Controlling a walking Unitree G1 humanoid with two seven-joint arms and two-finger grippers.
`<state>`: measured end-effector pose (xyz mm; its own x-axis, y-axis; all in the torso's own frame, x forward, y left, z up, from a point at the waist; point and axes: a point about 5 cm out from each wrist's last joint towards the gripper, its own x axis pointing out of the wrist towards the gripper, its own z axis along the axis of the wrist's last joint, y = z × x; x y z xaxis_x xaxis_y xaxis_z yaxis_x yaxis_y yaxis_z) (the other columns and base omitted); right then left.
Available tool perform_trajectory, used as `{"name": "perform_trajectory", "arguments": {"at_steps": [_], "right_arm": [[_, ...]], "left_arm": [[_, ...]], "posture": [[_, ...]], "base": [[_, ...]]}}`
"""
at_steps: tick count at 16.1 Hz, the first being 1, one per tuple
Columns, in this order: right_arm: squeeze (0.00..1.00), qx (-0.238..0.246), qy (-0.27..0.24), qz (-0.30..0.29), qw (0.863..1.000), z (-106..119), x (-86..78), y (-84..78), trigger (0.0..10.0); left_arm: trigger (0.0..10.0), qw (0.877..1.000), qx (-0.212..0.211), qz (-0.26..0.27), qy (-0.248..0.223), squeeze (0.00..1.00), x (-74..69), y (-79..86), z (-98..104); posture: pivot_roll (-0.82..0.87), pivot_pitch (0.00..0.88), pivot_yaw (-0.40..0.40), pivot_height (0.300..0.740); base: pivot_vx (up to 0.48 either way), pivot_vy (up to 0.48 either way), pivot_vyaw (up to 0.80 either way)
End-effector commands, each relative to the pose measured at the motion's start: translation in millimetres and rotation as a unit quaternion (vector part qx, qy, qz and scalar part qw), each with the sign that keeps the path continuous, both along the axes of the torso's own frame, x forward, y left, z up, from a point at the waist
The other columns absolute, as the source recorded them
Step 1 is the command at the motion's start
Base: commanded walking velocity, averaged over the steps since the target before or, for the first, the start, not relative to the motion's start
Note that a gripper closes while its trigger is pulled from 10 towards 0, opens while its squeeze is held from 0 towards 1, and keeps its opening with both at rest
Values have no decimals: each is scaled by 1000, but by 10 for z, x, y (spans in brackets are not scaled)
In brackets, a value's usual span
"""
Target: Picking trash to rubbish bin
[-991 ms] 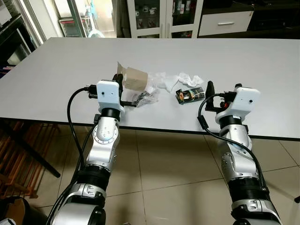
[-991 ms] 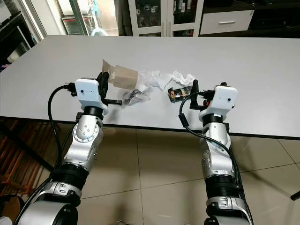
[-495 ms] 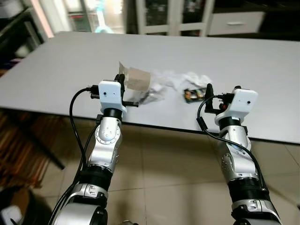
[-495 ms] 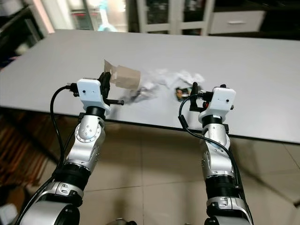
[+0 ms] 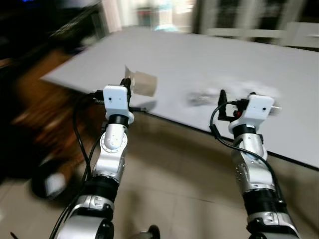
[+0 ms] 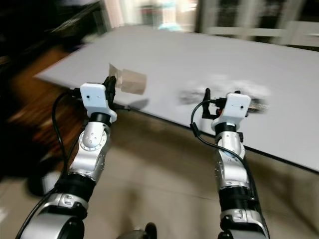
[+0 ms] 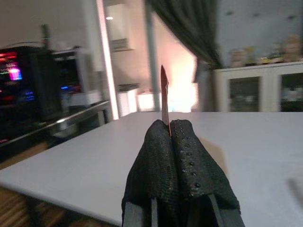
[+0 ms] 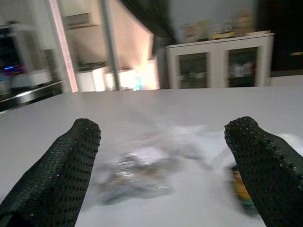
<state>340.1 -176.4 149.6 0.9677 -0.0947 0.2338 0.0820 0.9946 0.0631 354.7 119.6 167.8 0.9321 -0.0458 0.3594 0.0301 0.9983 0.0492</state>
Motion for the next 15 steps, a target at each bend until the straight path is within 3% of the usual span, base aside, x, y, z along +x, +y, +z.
{"name": "perform_trajectory", "arguments": {"at_steps": [1, 15], "right_arm": [[0, -1, -2, 5, 1000, 16, 6, 29, 10000], [0, -3, 13, 17, 1000, -42, -10, 65, 10000]], "left_arm": [[10000, 1000, 2, 1, -7, 0, 14, -9, 48], [10000, 1000, 4, -3, -2, 0, 5, -29, 28]], "posture": [[-110, 52, 77, 740], [-109, 62, 78, 740]], "base": [[0, 0, 800], [0, 0, 800]]}}
